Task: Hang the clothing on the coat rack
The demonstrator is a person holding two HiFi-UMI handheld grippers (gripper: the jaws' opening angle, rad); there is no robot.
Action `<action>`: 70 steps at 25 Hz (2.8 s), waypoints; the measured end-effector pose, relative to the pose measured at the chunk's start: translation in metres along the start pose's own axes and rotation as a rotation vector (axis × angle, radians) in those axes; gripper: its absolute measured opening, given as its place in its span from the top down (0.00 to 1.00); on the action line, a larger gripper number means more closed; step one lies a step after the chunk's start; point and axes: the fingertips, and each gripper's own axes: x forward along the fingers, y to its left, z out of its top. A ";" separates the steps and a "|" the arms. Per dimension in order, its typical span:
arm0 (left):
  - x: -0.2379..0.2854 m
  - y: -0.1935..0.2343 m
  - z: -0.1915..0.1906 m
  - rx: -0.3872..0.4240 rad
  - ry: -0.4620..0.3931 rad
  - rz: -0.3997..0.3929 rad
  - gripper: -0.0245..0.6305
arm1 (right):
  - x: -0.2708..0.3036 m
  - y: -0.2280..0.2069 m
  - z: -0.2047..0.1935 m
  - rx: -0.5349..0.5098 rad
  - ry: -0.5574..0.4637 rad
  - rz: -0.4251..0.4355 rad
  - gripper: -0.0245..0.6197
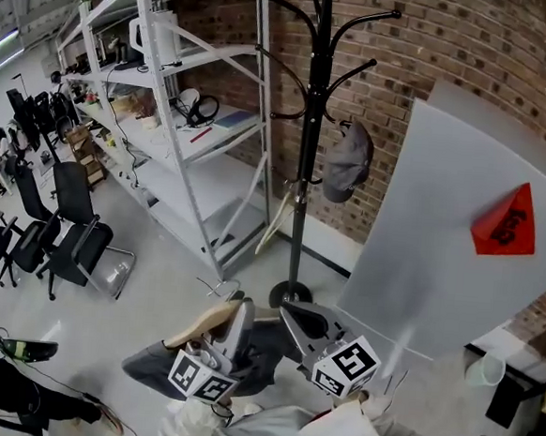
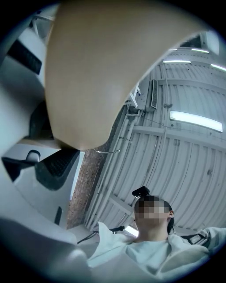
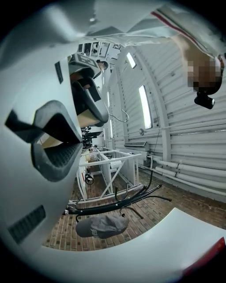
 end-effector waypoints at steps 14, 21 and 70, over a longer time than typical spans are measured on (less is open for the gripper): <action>-0.001 0.080 0.017 -0.040 0.039 -0.062 0.83 | 0.059 -0.026 -0.012 -0.012 0.019 -0.179 0.93; 0.022 0.106 0.003 -0.084 0.056 -0.109 0.83 | 0.080 -0.053 -0.016 -0.023 0.006 -0.232 0.93; 0.245 0.213 -0.102 -0.399 0.181 -0.504 0.83 | 0.170 -0.270 0.020 -0.185 -0.011 -0.606 0.93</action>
